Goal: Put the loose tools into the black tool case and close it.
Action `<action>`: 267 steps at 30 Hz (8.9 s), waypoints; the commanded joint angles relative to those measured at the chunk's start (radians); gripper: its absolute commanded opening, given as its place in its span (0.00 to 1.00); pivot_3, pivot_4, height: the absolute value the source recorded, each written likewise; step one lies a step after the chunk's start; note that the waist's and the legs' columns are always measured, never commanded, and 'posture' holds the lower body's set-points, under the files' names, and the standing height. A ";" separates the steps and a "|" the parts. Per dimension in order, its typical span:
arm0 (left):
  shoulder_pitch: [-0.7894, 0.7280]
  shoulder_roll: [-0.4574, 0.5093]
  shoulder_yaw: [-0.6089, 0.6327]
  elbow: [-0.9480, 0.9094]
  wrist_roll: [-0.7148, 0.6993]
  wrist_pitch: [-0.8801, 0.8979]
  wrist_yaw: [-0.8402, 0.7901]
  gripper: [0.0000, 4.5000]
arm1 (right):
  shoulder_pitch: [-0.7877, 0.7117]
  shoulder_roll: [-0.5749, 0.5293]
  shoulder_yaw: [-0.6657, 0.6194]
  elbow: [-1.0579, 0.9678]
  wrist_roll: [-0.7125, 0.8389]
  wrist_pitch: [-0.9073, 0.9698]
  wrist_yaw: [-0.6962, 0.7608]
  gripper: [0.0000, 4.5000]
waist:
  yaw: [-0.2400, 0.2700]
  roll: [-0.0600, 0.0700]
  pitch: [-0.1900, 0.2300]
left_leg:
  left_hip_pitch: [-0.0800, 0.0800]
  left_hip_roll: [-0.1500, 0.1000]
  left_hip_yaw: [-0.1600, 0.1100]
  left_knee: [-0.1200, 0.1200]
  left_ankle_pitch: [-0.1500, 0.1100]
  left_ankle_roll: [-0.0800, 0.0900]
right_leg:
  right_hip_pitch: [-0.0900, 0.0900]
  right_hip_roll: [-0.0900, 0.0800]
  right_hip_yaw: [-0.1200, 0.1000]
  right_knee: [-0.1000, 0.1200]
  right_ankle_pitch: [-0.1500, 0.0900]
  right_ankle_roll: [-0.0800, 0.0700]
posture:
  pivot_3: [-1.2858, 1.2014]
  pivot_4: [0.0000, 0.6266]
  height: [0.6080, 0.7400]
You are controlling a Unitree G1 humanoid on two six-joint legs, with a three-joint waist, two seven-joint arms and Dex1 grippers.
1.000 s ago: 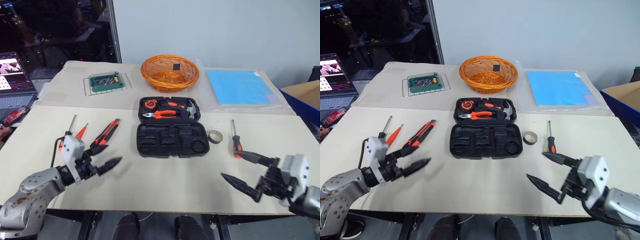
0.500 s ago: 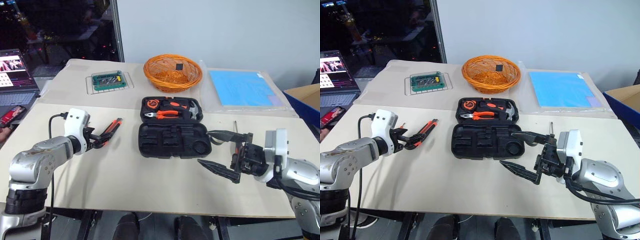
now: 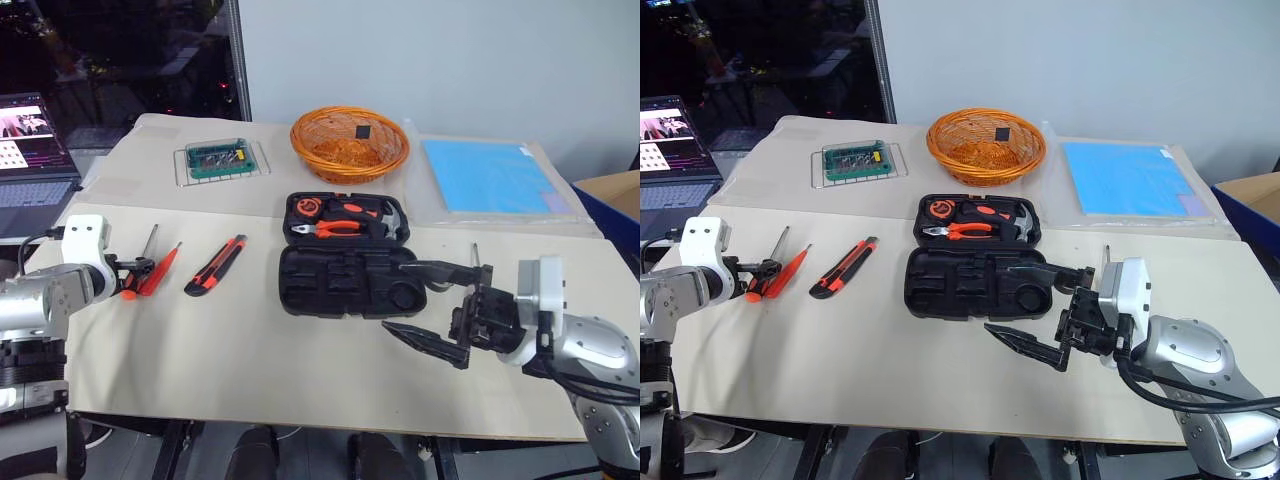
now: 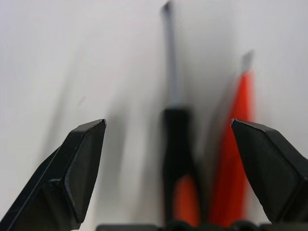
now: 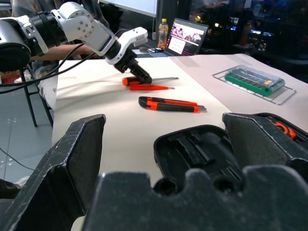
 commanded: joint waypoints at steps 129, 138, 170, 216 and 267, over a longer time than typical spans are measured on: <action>0.451 -0.081 0.093 -0.843 -0.397 -0.286 -0.643 0.94 | -0.931 0.012 0.693 1.342 -0.921 -0.494 0.288 0.23 | -0.010 0.013 0.002 | -0.001 -0.016 -0.024 0.002 0.006 0.013 | 0.015 0.000 0.000 0.000 -0.010 0.003 | 0.52 0.24 1.00; 0.473 -0.073 0.088 -0.849 -0.390 -0.312 -0.633 0.94 | -0.939 0.017 0.668 1.414 -0.965 -0.514 0.299 0.23 | -0.011 0.013 0.002 | 0.001 -0.016 -0.024 0.001 0.006 0.013 | 0.016 0.000 0.000 0.001 -0.010 0.003 | 0.52 0.24 1.00; 0.490 -0.086 0.057 -0.749 -0.320 -0.425 -0.594 0.94 | -0.493 0.191 0.456 0.704 -0.794 -0.010 -0.067 0.01 | -0.013 0.013 0.002 | 0.000 -0.015 -0.023 0.000 0.005 0.012 | 0.014 0.000 0.000 0.001 -0.011 0.002 | 0.52 0.24 1.00; 0.120 -0.037 0.014 -0.167 -0.031 -0.328 -0.364 0.10 | -0.159 -0.008 0.090 -0.055 -0.118 0.156 -0.025 1.00 | -0.012 0.003 -0.005 | 0.002 -0.014 -0.023 -0.002 0.000 0.005 | 0.014 0.000 -0.001 0.001 -0.013 0.000 | 0.52 0.24 1.00; -0.620 -0.446 -0.746 0.623 0.573 -1.054 -1.075 0.10 | 0.414 -0.090 -0.369 -0.316 -0.040 0.120 -0.176 1.00 | -0.002 0.004 -0.005 | 0.002 -0.020 -0.031 0.005 0.002 0.011 | 0.026 0.001 0.000 0.000 -0.018 0.008 | 0.52 0.24 1.00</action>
